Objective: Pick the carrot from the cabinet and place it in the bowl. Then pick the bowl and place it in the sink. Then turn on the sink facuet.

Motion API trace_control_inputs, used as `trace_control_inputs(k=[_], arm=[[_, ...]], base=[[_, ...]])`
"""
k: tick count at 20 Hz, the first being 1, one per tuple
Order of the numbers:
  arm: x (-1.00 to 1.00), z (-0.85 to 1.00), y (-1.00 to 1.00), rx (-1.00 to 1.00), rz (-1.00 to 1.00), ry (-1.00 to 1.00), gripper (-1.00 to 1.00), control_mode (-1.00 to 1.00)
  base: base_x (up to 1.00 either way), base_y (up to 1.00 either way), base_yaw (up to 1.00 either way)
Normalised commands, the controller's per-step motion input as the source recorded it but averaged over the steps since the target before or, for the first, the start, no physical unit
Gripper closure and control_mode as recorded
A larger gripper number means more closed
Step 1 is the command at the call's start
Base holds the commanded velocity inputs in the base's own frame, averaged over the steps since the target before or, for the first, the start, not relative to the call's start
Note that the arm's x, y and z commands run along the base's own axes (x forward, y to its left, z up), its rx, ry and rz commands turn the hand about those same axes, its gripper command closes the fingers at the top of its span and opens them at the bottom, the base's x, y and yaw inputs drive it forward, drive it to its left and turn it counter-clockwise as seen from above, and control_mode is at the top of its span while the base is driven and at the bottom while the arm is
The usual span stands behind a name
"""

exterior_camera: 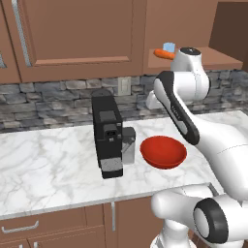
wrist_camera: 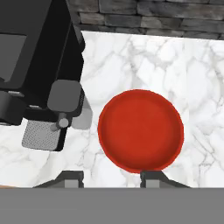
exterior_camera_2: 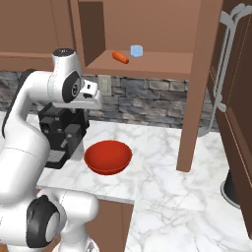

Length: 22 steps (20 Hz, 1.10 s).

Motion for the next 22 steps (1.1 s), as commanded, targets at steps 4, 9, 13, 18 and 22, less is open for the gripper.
trace_control_inputs(k=[4, 9, 13, 18, 22], arm=[[0.03, 0.01, -0.06, 0.0, 0.0, 0.0, -1.0, -1.0], [-0.23, 0.01, -0.29, 0.03, 0.0, -0.15, -1.0, -1.0], [-0.37, 0.14, -0.43, 0.06, 0.0, -0.34, -1.0, -1.0], [-0.05, 0.51, -0.48, 0.04, -0.01, -0.41, -1.0, -1.0], [0.09, 0.88, -0.36, 0.02, -0.04, -0.29, -1.0, -1.0]], base=[[0.0, 0.0, 0.0], [0.0, 0.0, 0.0], [0.0, 0.0, 0.0], [0.0, 0.0, 0.0], [0.0, 0.0, 0.0]])
